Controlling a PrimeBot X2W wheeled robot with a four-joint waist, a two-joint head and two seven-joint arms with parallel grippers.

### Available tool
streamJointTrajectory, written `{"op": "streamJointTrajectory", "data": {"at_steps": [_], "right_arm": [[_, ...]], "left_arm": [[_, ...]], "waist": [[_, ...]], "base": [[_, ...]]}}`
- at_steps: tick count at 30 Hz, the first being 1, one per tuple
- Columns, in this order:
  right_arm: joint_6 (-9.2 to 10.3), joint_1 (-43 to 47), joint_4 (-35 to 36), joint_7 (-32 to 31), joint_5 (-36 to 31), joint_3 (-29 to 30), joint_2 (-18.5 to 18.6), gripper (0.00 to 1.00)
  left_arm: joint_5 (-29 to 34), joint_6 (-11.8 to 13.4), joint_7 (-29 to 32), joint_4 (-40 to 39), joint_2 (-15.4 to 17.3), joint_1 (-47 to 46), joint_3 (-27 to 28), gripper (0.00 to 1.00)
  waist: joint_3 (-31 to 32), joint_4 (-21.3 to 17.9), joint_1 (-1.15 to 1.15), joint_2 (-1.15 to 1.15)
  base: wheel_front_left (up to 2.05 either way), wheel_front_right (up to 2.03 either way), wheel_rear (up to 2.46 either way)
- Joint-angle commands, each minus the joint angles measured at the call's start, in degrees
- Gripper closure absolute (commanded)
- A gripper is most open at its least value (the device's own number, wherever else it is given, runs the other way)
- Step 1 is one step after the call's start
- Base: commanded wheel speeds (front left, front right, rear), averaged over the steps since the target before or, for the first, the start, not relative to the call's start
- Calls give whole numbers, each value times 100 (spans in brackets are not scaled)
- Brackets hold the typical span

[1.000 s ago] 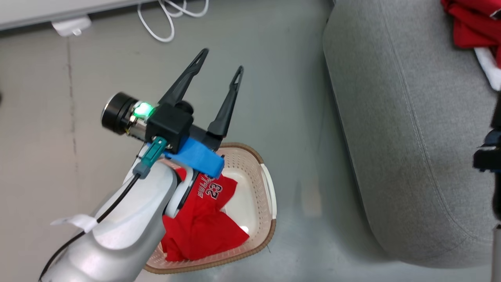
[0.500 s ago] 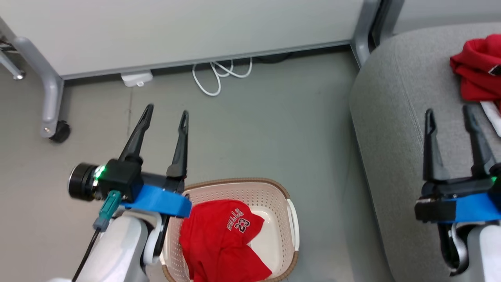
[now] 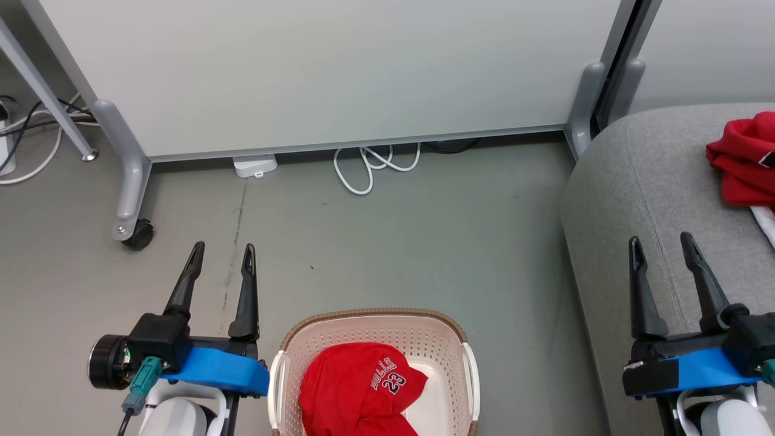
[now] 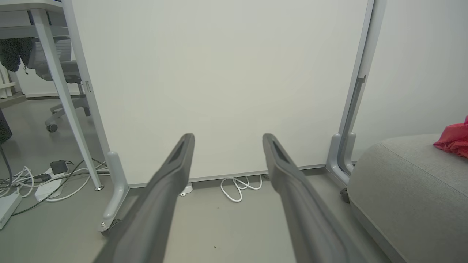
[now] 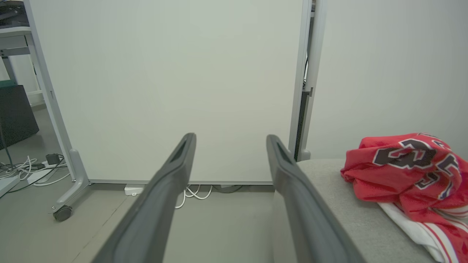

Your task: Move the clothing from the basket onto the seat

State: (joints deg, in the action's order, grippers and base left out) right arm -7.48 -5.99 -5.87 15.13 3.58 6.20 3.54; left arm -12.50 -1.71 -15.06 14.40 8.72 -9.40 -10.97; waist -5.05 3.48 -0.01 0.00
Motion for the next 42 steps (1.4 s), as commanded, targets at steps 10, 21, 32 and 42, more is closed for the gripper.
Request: {"op": "streamJointTrajectory", "data": {"at_steps": [10,21,32,42], "right_arm": [[-3,298,-269,4,-15,-71,-60,0],[-3,310,-376,4,27,-113,-70,0],[-3,270,-424,3,99,-144,-71,0],[-3,216,-425,3,126,-160,-71,0]], "left_arm": [[334,-246,-17,236,-231,224,462,0],[523,-388,-17,344,-350,312,708,0],[659,-484,-17,411,-426,255,813,0],[747,-532,-17,528,-445,141,822,0]], "waist": [[171,119,1,0],[235,108,1,0],[224,123,1,0],[157,117,1,0]], "base": [[0,0,0],[0,0,0],[0,0,0],[0,0,0]]}}
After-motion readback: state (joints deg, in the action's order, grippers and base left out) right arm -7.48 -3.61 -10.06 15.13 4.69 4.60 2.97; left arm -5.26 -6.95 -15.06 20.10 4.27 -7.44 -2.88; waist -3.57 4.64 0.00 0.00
